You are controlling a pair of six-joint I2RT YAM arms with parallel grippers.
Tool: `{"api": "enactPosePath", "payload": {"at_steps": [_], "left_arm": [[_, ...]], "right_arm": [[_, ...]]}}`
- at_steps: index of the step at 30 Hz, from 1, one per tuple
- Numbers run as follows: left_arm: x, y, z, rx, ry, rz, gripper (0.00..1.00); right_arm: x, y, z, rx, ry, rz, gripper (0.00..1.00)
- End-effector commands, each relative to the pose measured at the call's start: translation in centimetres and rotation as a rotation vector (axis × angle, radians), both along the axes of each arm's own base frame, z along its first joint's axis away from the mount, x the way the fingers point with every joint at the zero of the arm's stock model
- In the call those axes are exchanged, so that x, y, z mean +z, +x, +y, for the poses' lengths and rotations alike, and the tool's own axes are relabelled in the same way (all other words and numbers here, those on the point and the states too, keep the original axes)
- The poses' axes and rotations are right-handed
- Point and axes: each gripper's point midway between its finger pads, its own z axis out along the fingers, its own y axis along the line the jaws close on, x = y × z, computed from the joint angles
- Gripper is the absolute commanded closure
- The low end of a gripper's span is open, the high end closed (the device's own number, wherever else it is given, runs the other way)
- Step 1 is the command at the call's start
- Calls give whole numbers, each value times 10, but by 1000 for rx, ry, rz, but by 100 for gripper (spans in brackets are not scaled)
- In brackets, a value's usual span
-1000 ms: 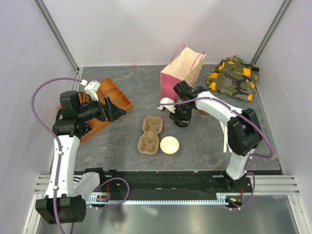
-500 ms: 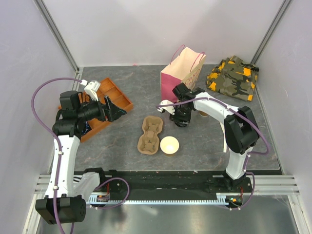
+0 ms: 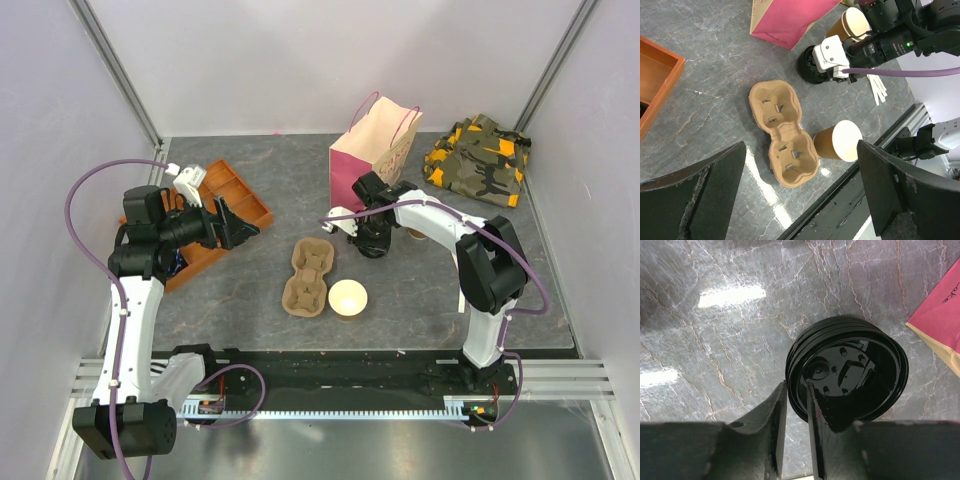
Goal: Pack the takeout coffee
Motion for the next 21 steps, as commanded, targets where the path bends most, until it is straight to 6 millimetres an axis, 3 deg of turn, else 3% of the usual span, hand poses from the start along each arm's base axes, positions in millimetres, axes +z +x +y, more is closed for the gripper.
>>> {"api": "enactPosePath", "payload": {"at_steps": [1,12,21], "left_arm": [[10,-1,-4,-22,-24,-27,0],[8,-1,-5,-27,-26,-22,0],[7,-2,-5,-27,-29,-18,0]], "right_arm": [[4,3,2,20,6,-26,74],[24,1,2,31,23,-38,82],[32,3,7,9,44,-31,100]]}}
